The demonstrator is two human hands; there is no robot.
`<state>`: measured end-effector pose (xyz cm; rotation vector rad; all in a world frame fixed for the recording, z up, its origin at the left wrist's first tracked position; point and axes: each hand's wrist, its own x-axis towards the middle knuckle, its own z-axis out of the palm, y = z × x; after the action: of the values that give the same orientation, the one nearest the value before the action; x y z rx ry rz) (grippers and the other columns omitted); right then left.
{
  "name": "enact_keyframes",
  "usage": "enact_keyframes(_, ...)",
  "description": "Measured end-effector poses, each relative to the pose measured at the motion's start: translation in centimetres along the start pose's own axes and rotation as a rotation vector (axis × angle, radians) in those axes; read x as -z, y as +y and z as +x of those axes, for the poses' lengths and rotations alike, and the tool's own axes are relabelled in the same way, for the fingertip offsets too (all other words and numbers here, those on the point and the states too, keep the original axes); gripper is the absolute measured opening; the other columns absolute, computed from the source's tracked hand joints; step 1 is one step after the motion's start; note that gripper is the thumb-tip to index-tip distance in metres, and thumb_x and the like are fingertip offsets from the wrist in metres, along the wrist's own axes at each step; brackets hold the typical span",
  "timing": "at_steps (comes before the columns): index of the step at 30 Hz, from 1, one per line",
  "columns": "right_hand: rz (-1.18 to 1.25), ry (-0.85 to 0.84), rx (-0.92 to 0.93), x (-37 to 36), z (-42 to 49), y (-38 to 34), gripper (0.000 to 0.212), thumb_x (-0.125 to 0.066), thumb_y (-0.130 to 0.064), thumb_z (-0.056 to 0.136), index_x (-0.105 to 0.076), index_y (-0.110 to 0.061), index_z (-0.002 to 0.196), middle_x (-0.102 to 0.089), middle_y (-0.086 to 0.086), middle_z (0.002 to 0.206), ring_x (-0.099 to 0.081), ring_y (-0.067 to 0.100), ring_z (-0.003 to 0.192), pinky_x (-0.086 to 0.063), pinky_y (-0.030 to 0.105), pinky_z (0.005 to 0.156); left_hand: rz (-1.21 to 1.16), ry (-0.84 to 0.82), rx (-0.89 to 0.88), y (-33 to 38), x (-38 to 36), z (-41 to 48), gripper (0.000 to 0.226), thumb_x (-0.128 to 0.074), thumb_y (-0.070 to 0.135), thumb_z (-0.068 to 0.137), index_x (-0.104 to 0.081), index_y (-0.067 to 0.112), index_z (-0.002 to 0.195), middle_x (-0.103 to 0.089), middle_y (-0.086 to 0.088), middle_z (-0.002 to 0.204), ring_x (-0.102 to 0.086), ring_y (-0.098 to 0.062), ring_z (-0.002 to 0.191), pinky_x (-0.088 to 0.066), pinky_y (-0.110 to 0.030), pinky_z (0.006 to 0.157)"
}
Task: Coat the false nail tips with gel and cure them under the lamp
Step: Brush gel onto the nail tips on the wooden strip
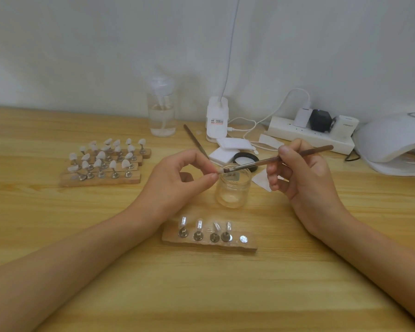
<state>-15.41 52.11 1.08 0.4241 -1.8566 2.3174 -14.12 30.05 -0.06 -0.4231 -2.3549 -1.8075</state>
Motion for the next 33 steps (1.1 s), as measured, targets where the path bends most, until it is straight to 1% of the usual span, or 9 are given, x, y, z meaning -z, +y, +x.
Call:
enact_keyframes(5,-0.064,0.058,0.03,0.21,-0.01,0.08,0.026,-0.053,-0.012,0.099,-0.052,-0.018,0.074,-0.064,0.002,0.063,-0.058,0.013,0.054,-0.048,0.023,0.048,-0.004,0.001,0.001,0.0,0.02,-0.07,0.008,-0.076,0.018,0.084,-0.068,0.017,0.081,-0.071,0.005,0.093,-0.043,-0.009,0.054,-0.038,-0.015,0.054)
enact_keyframes(8,-0.035,0.03,0.062,0.11,-0.07,0.06,0.029,-0.052,-0.012,0.099,-0.056,-0.023,0.072,-0.065,0.003,0.067,-0.059,0.013,0.055,-0.048,0.023,0.049,-0.007,0.004,0.001,-0.03,0.05,-0.07,0.009,-0.077,0.019,0.083,-0.068,0.016,0.081,-0.071,0.006,0.09,-0.043,-0.007,0.053,-0.038,-0.014,0.054)
enact_keyframes(14,-0.076,0.058,0.057,0.18,-0.03,0.06,0.023,-0.052,-0.011,0.1,-0.051,-0.016,0.077,-0.064,0.002,0.065,-0.058,0.014,0.055,-0.048,0.023,0.049,-0.02,-0.004,0.001,-0.19,0.13,-0.06,0.01,-0.077,0.019,0.082,-0.068,0.019,0.078,-0.068,0.012,0.079,-0.041,-0.005,0.05,-0.035,-0.011,0.05)
enact_keyframes(19,-0.094,0.02,0.065,0.04,-0.05,0.13,0.019,-0.055,-0.014,0.098,-0.052,-0.016,0.079,-0.064,0.002,0.066,-0.059,0.014,0.057,-0.049,0.023,0.05,-0.017,-0.02,-0.033,-0.19,0.19,0.01,0.011,-0.076,0.017,0.083,-0.066,0.019,0.078,-0.07,0.008,0.087,-0.04,-0.007,0.051,-0.036,-0.013,0.052)
enact_keyframes(21,-0.113,0.048,0.054,0.17,0.03,0.24,0.02,-0.055,-0.012,0.099,-0.052,-0.015,0.079,-0.064,0.002,0.065,-0.059,0.014,0.056,-0.049,0.023,0.05,-0.024,-0.024,-0.044,-0.25,0.19,-0.01,0.011,-0.075,0.016,0.084,-0.066,0.018,0.079,-0.067,0.013,0.081,-0.038,-0.006,0.049,-0.034,-0.012,0.051)
enact_keyframes(24,-0.034,0.044,0.061,0.24,0.05,0.13,0.022,-0.052,-0.012,0.1,-0.05,-0.015,0.078,-0.063,0.001,0.064,-0.057,0.013,0.054,-0.047,0.022,0.049,-0.031,-0.028,-0.058,-0.32,0.09,-0.05,0.01,-0.074,0.012,0.085,-0.065,0.011,0.082,-0.059,0.022,0.06,-0.033,-0.001,0.044,-0.029,-0.009,0.047)
enact_keyframes(25,-0.023,0.025,0.067,0.2,0.04,0.12,0.022,-0.052,-0.012,0.1,-0.05,-0.016,0.078,-0.064,0.002,0.065,-0.058,0.013,0.055,-0.048,0.021,0.05,-0.034,-0.027,-0.064,-0.29,0.07,-0.07,0.01,-0.074,0.011,0.085,-0.065,0.011,0.082,-0.058,0.023,0.058,-0.032,0.0,0.043,-0.028,-0.008,0.046)
enact_keyframes(28,-0.083,0.014,0.058,0.13,0.04,0.24,0.021,-0.054,-0.013,0.099,-0.052,-0.016,0.078,-0.064,0.002,0.065,-0.059,0.014,0.056,-0.049,0.023,0.05,-0.035,-0.028,-0.078,-0.25,0.15,-0.06,0.01,-0.074,0.013,0.085,-0.065,0.014,0.081,-0.064,0.018,0.069,-0.033,-0.002,0.045,-0.029,-0.01,0.047)
enact_keyframes(33,-0.032,0.035,0.058,0.24,0.08,0.11,0.019,-0.055,-0.016,0.097,-0.049,-0.015,0.079,-0.063,0.001,0.064,-0.057,0.013,0.054,-0.048,0.022,0.05,-0.013,-0.033,-0.101,-0.29,0.04,-0.03,0.01,-0.072,0.01,0.087,-0.063,0.008,0.083,-0.056,0.025,0.054,-0.033,0.0,0.041,-0.028,-0.008,0.045)
